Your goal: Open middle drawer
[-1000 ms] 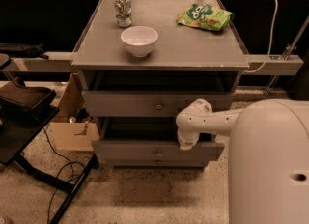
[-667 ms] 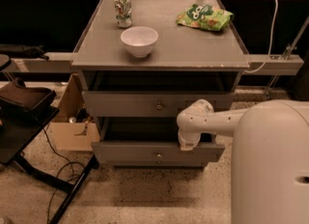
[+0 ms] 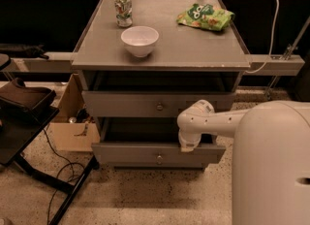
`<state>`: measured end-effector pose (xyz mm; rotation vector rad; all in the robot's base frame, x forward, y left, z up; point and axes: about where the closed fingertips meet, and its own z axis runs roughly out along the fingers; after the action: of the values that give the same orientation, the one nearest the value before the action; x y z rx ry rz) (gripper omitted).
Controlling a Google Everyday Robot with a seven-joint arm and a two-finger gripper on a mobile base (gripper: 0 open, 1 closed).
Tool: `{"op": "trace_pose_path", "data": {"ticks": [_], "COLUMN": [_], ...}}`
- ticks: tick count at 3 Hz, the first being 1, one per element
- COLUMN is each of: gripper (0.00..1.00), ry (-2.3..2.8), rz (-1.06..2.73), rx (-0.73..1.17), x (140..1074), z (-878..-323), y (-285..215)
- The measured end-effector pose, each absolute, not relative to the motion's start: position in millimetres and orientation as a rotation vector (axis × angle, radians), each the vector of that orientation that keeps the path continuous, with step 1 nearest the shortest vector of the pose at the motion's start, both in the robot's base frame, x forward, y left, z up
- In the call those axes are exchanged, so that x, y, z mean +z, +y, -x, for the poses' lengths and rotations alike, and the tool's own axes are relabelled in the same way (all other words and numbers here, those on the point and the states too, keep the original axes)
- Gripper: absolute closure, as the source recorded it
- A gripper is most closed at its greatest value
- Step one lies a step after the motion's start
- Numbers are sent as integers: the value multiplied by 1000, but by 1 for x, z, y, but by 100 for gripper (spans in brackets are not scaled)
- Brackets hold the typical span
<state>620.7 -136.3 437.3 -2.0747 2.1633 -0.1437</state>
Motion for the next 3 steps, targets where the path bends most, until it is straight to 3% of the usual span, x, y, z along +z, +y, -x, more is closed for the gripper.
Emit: {"op": "trace_pose_path", "data": {"ticks": [3], "gripper": [16], "ry": [2163], "rz": [2075], "rx": [-144], "x": [437], "z": [-621], "y": [-136]}}
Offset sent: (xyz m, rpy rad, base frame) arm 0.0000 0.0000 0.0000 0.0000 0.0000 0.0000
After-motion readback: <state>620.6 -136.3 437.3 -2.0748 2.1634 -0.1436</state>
